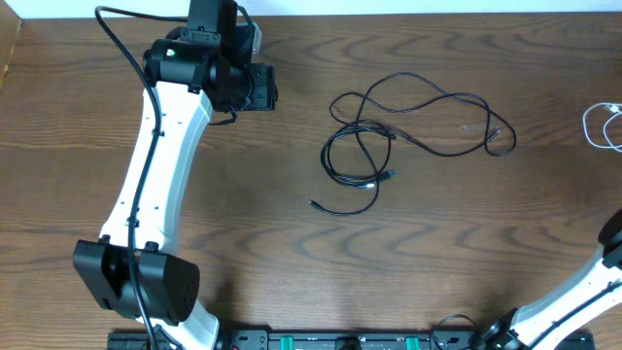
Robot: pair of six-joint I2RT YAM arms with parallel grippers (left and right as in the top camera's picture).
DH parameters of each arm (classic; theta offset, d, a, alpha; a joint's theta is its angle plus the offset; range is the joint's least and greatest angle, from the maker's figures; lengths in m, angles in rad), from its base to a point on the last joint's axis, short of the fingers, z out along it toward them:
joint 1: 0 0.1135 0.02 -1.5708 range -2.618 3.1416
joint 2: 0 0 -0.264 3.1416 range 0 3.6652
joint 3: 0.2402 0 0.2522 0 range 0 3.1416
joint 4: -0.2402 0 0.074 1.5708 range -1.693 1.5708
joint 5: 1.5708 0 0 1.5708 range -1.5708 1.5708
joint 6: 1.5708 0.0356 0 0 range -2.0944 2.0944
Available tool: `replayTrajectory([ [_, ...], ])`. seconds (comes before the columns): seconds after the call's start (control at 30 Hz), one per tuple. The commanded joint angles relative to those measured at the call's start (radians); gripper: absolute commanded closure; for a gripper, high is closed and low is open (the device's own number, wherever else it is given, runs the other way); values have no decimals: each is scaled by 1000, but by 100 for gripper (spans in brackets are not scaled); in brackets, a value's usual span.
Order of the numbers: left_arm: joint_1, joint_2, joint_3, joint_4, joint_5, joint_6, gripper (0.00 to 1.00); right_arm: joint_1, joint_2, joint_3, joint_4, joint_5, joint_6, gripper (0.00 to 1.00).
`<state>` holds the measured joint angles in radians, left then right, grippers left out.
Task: Untangle cables
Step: 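Drop the white cable at the right edge and withdraw the right gripper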
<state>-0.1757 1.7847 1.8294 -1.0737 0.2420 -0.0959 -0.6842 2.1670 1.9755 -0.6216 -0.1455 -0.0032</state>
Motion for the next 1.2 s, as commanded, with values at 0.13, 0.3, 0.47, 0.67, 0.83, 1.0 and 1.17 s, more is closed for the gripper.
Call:
replayTrajectory([
  [0.13, -1, -19, 18, -2, 13, 17, 41, -10, 74, 8, -45, -15, 55, 13],
  [0.3, -1, -19, 18, -1, 13, 17, 41, -10, 27, 29, -98, -34, 53, 1],
  [0.47, -1, -19, 18, 5, 13, 17, 41, -6, -76, 110, -187, -109, 40, 1],
  [0.67, -1, -19, 18, 4, 13, 17, 41, 13, -215, 157, -239, -115, 39, 1],
  [0.83, -3, -19, 18, 1, 13, 18, 41, 16, -252, 157, -298, -161, 39, 1],
  [1.0, -52, -11, 18, 6, 14, 34, 41, 46, -250, 156, -382, -273, -14, 1],
  [1.17, -136, 48, 18, 51, 64, 43, 41, 121, -250, 156, -424, -317, -59, 1],
])
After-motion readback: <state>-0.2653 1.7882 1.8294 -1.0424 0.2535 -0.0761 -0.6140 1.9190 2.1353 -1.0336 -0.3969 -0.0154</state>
